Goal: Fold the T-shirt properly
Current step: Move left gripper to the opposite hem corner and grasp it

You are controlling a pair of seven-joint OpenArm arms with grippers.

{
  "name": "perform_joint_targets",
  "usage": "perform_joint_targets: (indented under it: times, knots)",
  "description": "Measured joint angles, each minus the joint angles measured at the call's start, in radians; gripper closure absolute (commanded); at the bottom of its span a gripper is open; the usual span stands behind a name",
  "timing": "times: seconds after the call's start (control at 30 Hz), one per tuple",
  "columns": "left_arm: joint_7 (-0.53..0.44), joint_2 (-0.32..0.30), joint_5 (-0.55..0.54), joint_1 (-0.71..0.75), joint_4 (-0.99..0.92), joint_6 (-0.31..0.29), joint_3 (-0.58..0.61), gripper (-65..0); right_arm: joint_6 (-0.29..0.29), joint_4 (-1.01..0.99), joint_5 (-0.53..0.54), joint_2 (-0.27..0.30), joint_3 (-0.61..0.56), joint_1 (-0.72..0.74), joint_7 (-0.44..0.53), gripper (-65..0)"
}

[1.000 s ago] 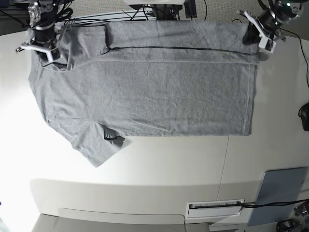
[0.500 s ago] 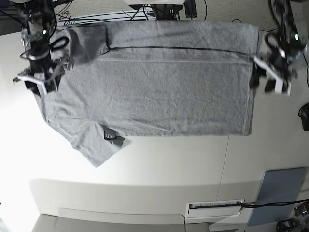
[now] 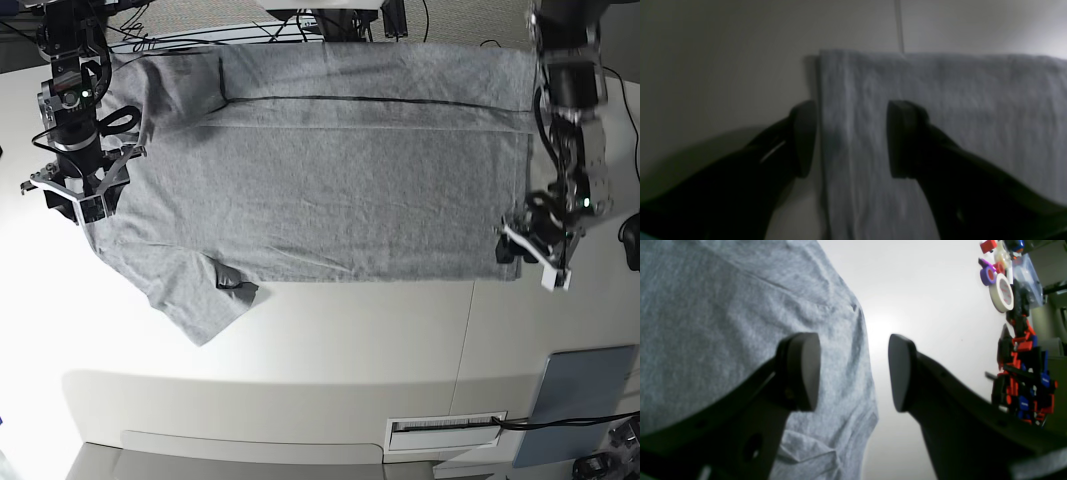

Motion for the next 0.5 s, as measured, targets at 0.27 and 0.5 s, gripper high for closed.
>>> perform_joint_targets:
  times: [0.27, 0.5]
  knots:
    - [-0.009, -0.006, 0.088, -0.156, -0.197, -0.021, 0.004, -34.4, 0.000, 0.000, 0.000, 0.000, 0.000, 0.000, 0.000, -31.9]
    - [-0.018, -0.005, 0.094, -0.167, -0.267, -0.081, 0.003, -34.3, 0.000, 0.000, 0.000, 0.000, 0.000, 0.000, 0.009, -31.9]
